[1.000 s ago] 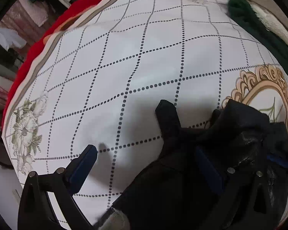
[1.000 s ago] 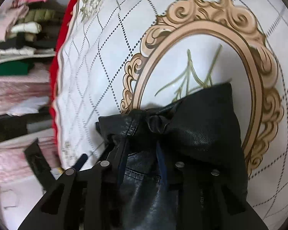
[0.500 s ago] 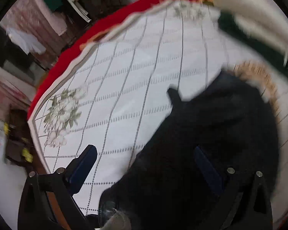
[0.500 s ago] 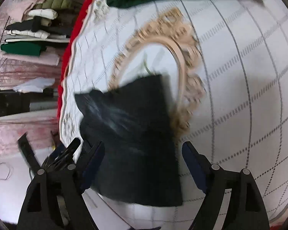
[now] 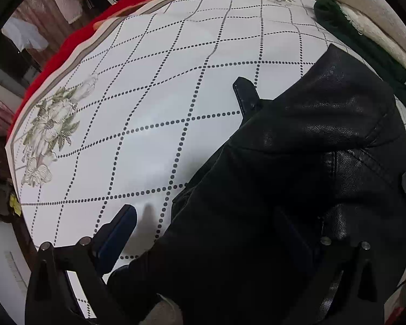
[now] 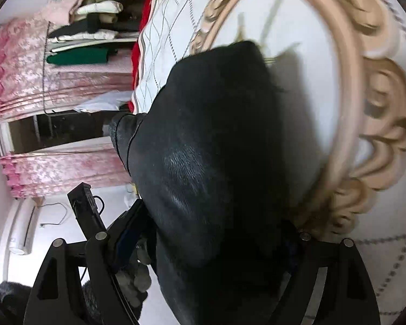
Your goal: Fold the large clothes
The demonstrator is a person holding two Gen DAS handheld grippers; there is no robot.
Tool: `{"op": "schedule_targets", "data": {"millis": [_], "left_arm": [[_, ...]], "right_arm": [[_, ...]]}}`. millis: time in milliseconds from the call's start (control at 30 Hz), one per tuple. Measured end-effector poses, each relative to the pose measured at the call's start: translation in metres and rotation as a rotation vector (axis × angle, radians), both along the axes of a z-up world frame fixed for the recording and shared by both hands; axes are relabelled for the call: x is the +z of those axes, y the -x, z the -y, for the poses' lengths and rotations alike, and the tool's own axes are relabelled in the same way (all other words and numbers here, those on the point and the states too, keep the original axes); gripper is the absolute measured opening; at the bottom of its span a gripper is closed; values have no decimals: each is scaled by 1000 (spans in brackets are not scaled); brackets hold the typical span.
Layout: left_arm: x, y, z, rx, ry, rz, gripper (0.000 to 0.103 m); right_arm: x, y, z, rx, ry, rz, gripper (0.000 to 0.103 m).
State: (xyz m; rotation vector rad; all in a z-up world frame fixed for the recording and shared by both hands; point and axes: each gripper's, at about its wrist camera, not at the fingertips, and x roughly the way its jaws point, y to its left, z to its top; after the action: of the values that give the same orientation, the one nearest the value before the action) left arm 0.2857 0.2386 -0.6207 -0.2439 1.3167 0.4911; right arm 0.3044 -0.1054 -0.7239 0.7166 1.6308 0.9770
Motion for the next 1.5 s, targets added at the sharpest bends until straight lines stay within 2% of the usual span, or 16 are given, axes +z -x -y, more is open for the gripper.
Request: {"op": "schedule_targets", "data": {"millis": [233, 333, 433, 533, 633, 700, 800, 867, 1000, 1100, 1133, 1167, 1233, 1267, 1367, 1500], "left_arm": [[-7, 6, -4, -19, 54, 3, 103], [-6, 11, -7, -33, 66, 20, 103], [9, 23, -17, 34, 104, 62, 103], [36, 45, -27, 134, 134, 126, 103], [67, 85, -36, 241, 149, 202, 103], [73, 113, -32, 306, 181, 221, 103], [54, 138, -31, 361, 320, 228, 103], [32, 137, -27, 393, 420, 241, 103], [15, 124, -16, 425, 532, 330, 102], [12, 112, -13, 442, 512, 358, 91], [13, 108, -14, 451, 489, 365, 77], [15, 104, -13, 447, 468, 377, 56], [22, 100, -13, 417, 413, 375, 40], [28, 98, -13, 412, 382, 382, 36], [45, 96, -16, 385, 346, 389, 28], [73, 87, -15, 327, 303, 382, 23]], "right_arm": [[37, 30, 20, -50, -204, -89, 75], [24, 34, 14, -78, -98, -52, 76], [-13, 33, 13, -163, 2, -105, 75], [-4, 42, 21, -235, 5, -97, 56], [13, 67, 40, -359, 28, -122, 50], [16, 85, 59, -430, 29, -161, 49], [13, 105, 91, -464, 40, -171, 54], [4, 109, 107, -459, 42, -202, 70], [-13, 103, 106, -425, 10, -201, 81], [-10, 101, 98, -408, 11, -181, 91], [-9, 99, 91, -407, 22, -168, 92], [-6, 99, 86, -406, 27, -147, 90], [-3, 102, 83, -414, 30, -126, 74], [-3, 102, 82, -423, 14, -129, 63], [2, 96, 76, -454, -38, -146, 51], [18, 90, 73, -455, -83, -139, 46]]}}
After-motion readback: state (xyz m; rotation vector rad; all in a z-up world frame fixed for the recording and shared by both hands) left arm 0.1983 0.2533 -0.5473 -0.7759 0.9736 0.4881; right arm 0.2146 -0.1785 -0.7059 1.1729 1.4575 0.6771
